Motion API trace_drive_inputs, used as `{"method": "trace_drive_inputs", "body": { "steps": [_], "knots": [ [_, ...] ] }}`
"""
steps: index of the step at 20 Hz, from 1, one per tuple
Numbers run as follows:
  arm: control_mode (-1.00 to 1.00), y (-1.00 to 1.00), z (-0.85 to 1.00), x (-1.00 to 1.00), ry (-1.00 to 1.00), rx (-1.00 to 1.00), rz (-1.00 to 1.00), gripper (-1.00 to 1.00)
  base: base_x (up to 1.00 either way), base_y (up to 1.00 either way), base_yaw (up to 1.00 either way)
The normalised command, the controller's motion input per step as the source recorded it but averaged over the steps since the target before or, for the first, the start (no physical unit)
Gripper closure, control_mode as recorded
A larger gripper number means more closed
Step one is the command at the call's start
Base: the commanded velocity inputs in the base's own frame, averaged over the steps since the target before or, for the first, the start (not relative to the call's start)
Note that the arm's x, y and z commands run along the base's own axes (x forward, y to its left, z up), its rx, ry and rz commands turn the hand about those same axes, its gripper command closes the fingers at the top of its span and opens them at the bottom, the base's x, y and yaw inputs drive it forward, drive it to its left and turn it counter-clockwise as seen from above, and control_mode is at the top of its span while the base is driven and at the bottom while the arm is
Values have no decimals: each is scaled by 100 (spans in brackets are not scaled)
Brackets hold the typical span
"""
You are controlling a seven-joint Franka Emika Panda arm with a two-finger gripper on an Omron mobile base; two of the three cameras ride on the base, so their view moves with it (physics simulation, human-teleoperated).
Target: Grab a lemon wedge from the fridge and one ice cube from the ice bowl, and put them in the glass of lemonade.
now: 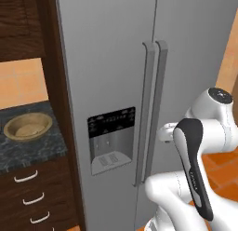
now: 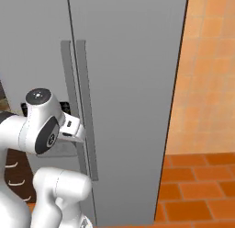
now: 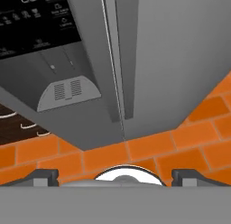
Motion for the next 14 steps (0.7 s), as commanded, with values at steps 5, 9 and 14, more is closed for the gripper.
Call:
{"method": "trace_drive_inputs", "body": {
  "steps": [5, 9, 14],
  "knots": [
    [100, 0, 0, 0, 0, 0, 0, -100, 14, 0, 29],
    [100, 0, 0, 0, 0, 0, 0, -100, 42, -24, 40],
    [100, 0, 0, 0, 0, 0, 0, -100, -3, -55, 23]
  ]
}}
